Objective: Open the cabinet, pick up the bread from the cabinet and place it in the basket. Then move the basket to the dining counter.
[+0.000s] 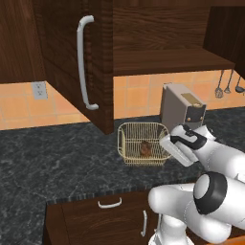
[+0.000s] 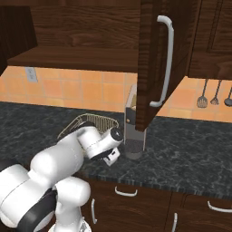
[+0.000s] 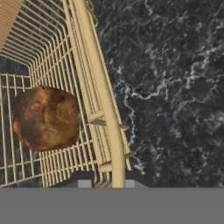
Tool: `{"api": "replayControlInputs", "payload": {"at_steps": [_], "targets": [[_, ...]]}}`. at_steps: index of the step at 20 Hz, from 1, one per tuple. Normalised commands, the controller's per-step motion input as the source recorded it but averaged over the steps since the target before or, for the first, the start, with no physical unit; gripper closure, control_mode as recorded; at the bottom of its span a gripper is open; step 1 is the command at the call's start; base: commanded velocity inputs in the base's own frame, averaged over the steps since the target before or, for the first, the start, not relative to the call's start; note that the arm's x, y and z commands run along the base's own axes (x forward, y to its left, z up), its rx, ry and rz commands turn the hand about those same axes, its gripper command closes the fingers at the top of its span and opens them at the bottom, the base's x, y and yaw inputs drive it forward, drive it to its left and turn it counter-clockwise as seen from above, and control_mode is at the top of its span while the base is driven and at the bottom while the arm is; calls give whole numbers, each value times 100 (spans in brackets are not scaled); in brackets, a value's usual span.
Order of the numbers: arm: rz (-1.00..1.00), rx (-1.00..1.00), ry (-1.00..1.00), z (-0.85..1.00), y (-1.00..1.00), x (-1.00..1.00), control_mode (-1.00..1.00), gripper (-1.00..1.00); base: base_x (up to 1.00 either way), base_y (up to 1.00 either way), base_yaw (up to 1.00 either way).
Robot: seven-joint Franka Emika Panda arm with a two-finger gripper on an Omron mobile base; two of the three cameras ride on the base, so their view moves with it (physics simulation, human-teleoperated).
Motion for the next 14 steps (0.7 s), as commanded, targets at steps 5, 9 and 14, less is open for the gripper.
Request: {"api": "replayControlInputs", "payload": {"at_steps": [5,9,14], "targets": [[-1,0,0,0,32,-4,-100,100,0,0,0],[-7,3,0,1,28,-8,-100,100,0,0,0],[-14,7,0,13,18,-21,-100,100,0,0,0]]}}
